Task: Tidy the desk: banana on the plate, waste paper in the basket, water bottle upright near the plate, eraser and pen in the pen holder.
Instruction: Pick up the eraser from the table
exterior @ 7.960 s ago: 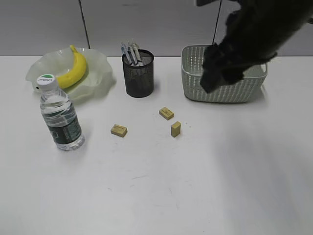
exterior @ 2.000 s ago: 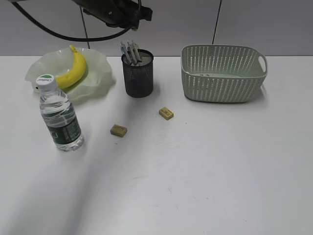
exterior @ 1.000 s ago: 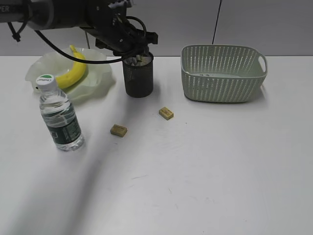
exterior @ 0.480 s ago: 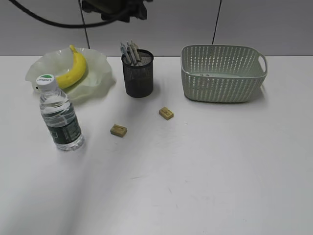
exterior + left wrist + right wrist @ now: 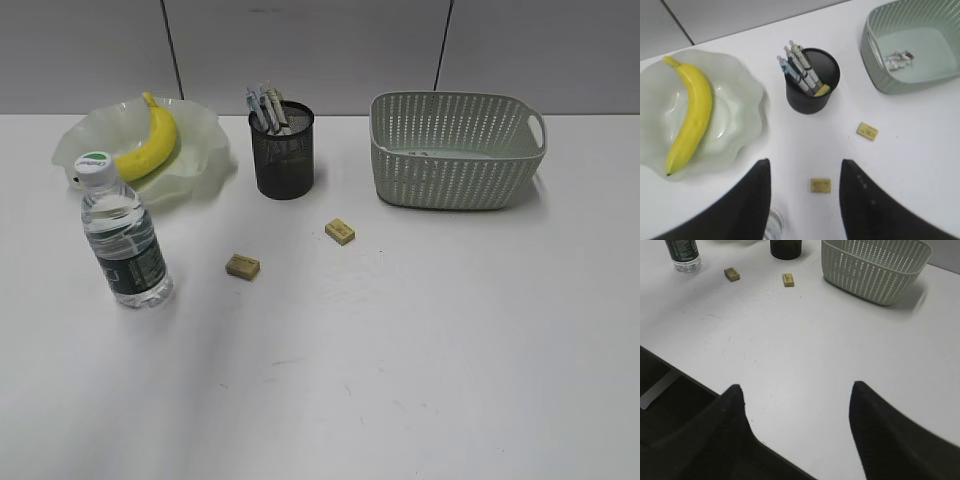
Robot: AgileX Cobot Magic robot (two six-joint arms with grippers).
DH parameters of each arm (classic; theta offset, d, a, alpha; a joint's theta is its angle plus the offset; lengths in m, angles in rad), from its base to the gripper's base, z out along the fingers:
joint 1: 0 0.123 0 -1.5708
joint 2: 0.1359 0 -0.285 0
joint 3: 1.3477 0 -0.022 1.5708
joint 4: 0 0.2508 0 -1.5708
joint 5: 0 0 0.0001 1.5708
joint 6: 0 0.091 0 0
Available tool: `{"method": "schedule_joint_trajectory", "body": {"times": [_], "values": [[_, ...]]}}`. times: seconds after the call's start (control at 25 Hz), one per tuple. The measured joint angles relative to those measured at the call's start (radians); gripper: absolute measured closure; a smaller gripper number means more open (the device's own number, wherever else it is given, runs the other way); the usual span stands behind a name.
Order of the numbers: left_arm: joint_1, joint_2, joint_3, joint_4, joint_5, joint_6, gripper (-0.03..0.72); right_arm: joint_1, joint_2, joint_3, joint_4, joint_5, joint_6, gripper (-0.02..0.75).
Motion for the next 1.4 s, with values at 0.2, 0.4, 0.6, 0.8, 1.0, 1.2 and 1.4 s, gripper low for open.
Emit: {"method": "schedule_joint_trajectory", "body": {"times": [0.2,0.4,0.6,0.8,1.0,1.2,1.4], "values": [[0.0,-0.13,0.015,0.003,0.057,0.029,0.372,0.0,0.0,0.0,0.0,0.0,0.0,0.218],[0.0,-0.322,0.201,0.004,0.057,0.033,0.375,0.0,0.0,0.0,0.0,0.0,0.0,0.218],[0.0,-0.565,0.513,0.003,0.06,0.033,0.377,0.0,0.0,0.0,0.0,0.0,0.0,0.218],[0.0,-0.858,0.865,-0.006,-0.035,0.033,0.379,0.0,0.0,0.0,0.0,0.0,0.0,0.218],[-0.001,-1.155,1.149,-0.009,-0.094,0.033,0.384,0.0,0.0,0.0,0.0,0.0,0.0,0.218],[-0.001,-1.424,1.281,-0.019,-0.093,0.033,0.384,0.0,0.0,0.0,0.0,0.0,0.0,0.218],[-0.001,-1.614,1.293,-0.029,-0.094,0.033,0.384,0.0,0.0,0.0,-0.002,-0.001,0.0,0.218]]}}
